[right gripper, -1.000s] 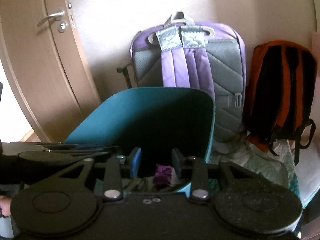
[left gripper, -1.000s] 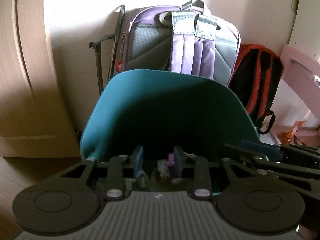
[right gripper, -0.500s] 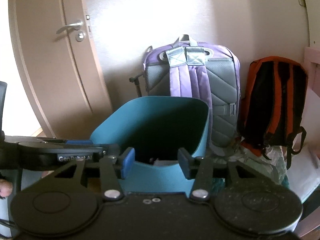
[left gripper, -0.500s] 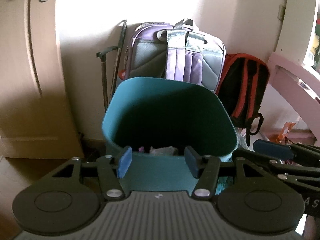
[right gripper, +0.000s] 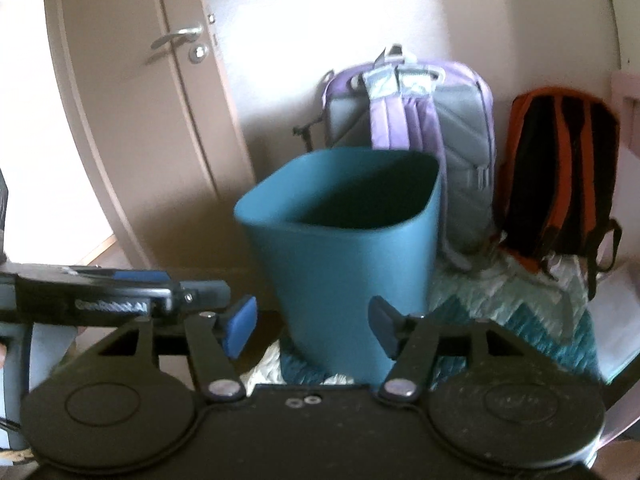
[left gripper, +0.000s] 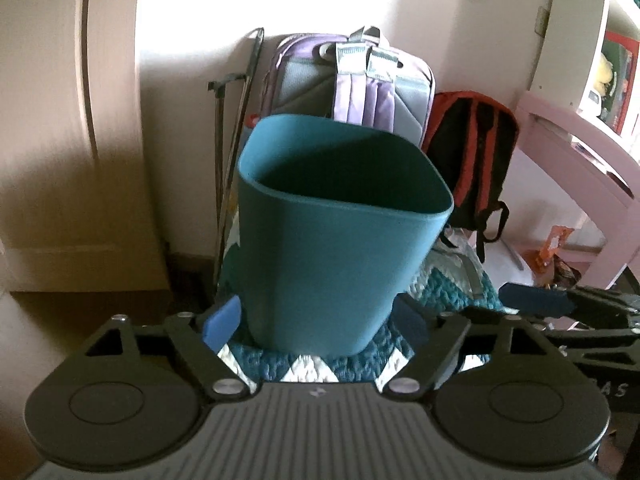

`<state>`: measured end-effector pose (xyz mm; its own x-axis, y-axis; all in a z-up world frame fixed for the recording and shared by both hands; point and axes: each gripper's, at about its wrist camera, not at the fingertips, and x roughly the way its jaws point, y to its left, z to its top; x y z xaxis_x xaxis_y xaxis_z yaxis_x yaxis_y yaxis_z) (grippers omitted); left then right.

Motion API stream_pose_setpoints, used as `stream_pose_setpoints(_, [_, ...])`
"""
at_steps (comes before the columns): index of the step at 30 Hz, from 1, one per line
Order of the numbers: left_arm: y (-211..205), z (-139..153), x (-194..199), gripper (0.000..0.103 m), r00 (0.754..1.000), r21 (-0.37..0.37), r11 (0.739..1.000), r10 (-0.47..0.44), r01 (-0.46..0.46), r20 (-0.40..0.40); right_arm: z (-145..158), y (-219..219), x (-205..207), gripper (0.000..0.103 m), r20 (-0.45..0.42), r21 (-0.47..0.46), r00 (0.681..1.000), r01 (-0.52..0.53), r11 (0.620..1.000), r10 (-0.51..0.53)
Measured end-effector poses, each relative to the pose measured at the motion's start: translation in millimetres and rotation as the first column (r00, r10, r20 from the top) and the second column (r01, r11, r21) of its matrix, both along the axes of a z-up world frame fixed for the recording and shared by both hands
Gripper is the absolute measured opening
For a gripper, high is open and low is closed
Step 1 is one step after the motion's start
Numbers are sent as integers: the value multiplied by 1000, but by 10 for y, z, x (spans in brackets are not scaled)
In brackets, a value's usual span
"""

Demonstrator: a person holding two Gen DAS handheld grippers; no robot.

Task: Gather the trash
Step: 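Move both open tools back down toward the remaining trash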

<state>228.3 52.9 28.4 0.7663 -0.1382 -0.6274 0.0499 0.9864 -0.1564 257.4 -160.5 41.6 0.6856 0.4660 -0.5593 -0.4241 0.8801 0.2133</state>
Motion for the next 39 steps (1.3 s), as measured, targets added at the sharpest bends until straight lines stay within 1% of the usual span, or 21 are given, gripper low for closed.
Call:
stream_pose_setpoints(2, [9, -86, -83, 84, 1000, -2, 1000, -4, 4, -6, -122, -1, -72, 63, -25, -2, 1000, -6, 1000, 6])
stream_pose_setpoints(7, [50, -450, -204, 95, 998, -32, 999, 11, -13, -55, -523, -58, -169, 63, -93, 1, 996, -5, 1000, 5])
stream_pose_setpoints(8, [63, -543, -205, 95, 997, -44, 999, 15, -18, -72, -624, -74, -175, 64, -109, 3, 994, -5, 1000, 5])
stream_pose_setpoints(10, [88, -753, -189, 95, 994, -67, 997, 24, -31, -105, -839, -101, -181, 64, -141, -3, 990, -1, 1000, 0])
stream_pose_setpoints(13, [128, -1148, -119, 96, 983, -79, 995, 45, -60, -176, -1184, -128, -183, 64, -192, -13, 981, 6, 1000, -8])
stream_pose_setpoints(17, [160, -1745, 23, 96, 955, -65, 993, 79, -102, -288, -1710, -90, -143, 64, -270, -49, 963, -15, 999, 2])
stream_pose_setpoints(19, [189, -2046, 103, 96, 934, -50, 990, 109, -133, -341, -1984, -53, -101, 64, -306, -76, 952, -22, 997, -3])
stream_pose_setpoints(23, [278, -2607, 291, 96, 883, -50, 979, 156, -198, -443, -2512, 18, 22, 64, -383, -97, 923, -20, 995, -19])
stream_pose_setpoints(28, [378, -3269, 557, 96, 808, -44, 961, 204, -273, -552, -3120, 159, 237, 64, -449, -144, 892, -7, 990, -59])
stream_pose_setpoints(30, [406, -3512, 657, 96, 780, -39, 953, 221, -299, -586, -3382, 208, 330, 64, -480, -169, 874, -4, 986, -79])
stream_pose_setpoints(32, [439, -3775, 759, 96, 744, -30, 944, 239, -328, -624, -3643, 245, 423, 64, -510, -186, 855, 1, 982, -97])
stream_pose_setpoints(35, [449, -4140, 896, 96, 702, -19, 942, 235, -334, -673, -4036, 284, 530, 64, -553, -220, 823, 7, 975, -131])
stream_pose_setpoints(37, [444, -4392, 985, 96, 680, -5, 948, 224, -318, -698, -4289, 311, 573, 64, -569, -247, 810, -7, 969, -140])
stream_pose_setpoints(39, [436, -4601, 1045, 96, 661, 4, 952, 216, -307, -718, -4529, 337, 609, 64, -596, -261, 791, -27, 965, -139])
